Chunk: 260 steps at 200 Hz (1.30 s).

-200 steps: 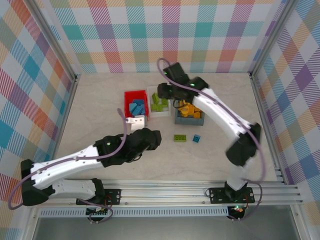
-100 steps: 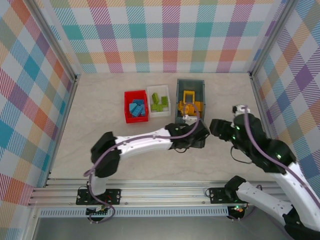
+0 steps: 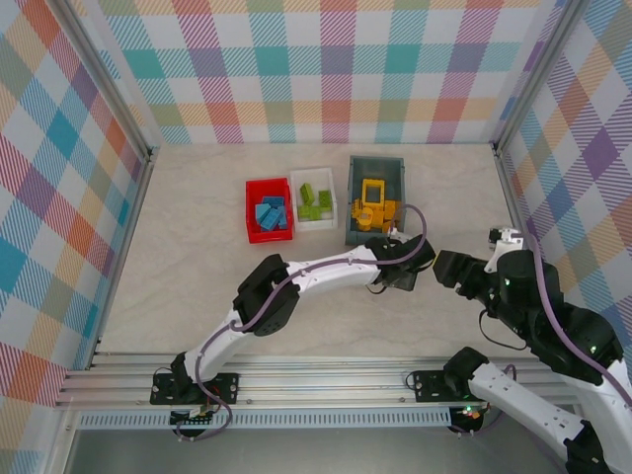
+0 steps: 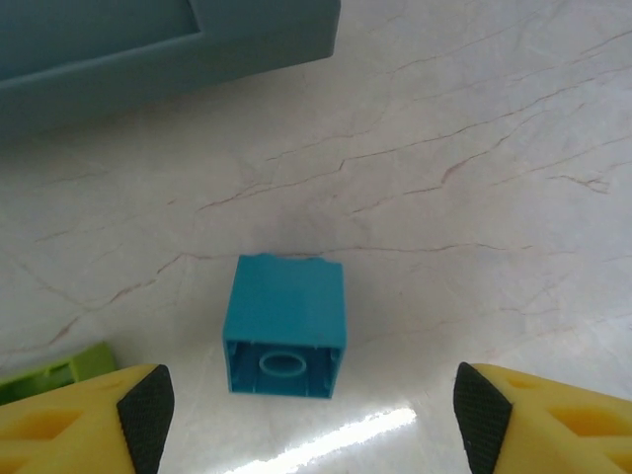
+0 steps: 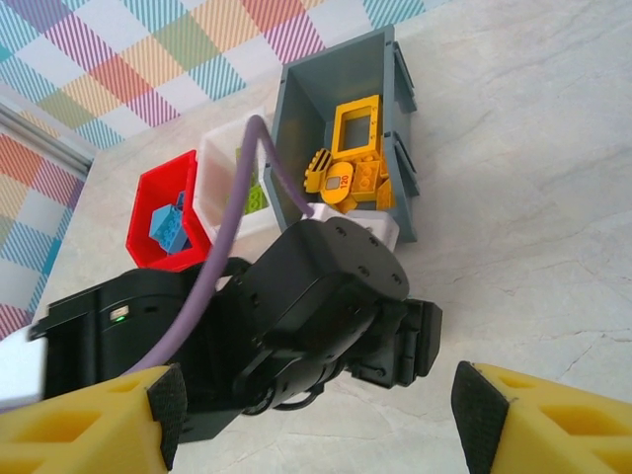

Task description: Sort the legos into containers by color

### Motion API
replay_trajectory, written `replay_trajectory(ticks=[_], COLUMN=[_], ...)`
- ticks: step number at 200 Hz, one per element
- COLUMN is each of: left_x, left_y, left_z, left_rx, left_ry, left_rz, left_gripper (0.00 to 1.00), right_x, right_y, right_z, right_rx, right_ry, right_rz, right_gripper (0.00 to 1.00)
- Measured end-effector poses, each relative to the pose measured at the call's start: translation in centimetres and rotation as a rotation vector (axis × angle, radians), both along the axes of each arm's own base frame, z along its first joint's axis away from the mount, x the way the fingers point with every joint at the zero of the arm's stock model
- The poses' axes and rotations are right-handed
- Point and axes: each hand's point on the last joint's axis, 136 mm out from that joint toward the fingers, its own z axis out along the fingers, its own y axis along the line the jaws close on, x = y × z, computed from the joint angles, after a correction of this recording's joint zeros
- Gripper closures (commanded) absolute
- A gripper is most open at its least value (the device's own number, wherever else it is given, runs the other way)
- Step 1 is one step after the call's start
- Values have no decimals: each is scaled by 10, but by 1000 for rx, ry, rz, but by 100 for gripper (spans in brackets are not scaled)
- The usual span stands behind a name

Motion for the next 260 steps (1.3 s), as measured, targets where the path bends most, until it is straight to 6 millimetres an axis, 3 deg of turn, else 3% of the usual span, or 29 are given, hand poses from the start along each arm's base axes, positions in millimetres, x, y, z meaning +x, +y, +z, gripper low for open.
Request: replay_trajectory(ticks=[50,85,127,148,170,192,222,240,260], left_x=[10,16,17,13,6,1,23,48,76], left_y=[-8,-7,-5,10,36,69,146,201,250], left_z=[-17,-21,-19,-12,18,72,142,158,155], left_rx=[30,37,43,59,55,-12,-131,-160,-153], left_ry=[-1,-5,-19,-25,-48,-90,-150,-175,-166], left_rz=[-28,-26,-25,-11,15,62,211,332,438], left_gripper=[45,63,65,66,66,67,67,67,67], right_x=[-2,-2,-2,-2,-1,6,18,17,17], right_y=[2,4,5,7,14,36,83,119,159], right_z=[-1,-2,-7,-9,-11,-19,-45,-56,-66], right_rx=[20,23,17,17,3,-19,-76,-129,-157], right_ry=[11,16,30,34,42,75,137,141,137], right_rz=[6,11,17,25,66,150,296,405,492], right_gripper=[27,28,30,31,34,37,36,36,36])
